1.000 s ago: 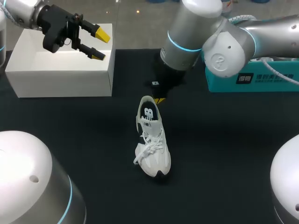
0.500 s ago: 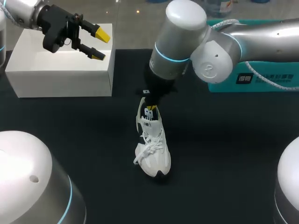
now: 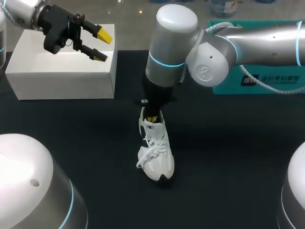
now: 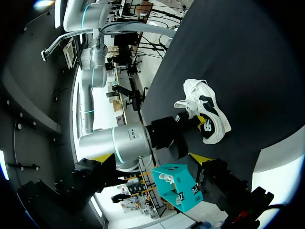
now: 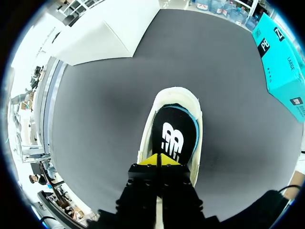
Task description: Take the shoe out of the shoebox, open the shoe tongue, remove and reinsert the insole, then place the shoe into the shoebox
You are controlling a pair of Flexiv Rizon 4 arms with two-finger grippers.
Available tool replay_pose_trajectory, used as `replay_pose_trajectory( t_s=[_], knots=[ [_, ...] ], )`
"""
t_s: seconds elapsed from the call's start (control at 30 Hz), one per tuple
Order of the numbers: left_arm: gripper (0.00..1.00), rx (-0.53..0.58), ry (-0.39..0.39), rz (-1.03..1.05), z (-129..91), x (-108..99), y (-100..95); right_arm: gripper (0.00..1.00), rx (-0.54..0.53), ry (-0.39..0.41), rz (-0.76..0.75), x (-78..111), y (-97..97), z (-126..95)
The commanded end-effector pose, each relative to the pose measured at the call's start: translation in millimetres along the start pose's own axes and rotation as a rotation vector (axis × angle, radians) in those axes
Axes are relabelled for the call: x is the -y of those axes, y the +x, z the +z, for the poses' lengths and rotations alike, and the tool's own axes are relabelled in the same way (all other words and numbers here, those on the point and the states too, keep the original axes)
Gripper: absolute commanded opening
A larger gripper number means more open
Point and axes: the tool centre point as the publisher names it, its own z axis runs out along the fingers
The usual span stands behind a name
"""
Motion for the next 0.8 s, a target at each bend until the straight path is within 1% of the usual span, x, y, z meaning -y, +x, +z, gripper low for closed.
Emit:
replay_pose_trajectory(
  t_s=[0.03,0.27,0.47,0.7,0.8],
  knots=[
    [1.0,-0.002,0.004,0.001,-0.7,-0.8,-0.1,0.0,-0.008,0.013,0.005,0.7,-0.8,12.9],
    [1.0,-0.002,0.004,0.001,-0.7,-0.8,-0.1,0.0,-0.025,0.051,0.01,1.7,-1.8,37.9],
    [1.0,-0.002,0.004,0.001,-0.7,-0.8,-0.1,0.0,-0.034,0.07,0.012,3.0,-3.9,49.9],
    [1.0,-0.002,0.004,0.001,-0.7,-0.8,-0.1,0.0,-0.032,0.095,0.012,4.7,-6.1,55.7],
    [1.0,-0.002,0.004,0.001,-0.7,-0.8,-0.1,0.0,-0.006,0.076,0.009,4.3,-4.3,42.2]
  ],
)
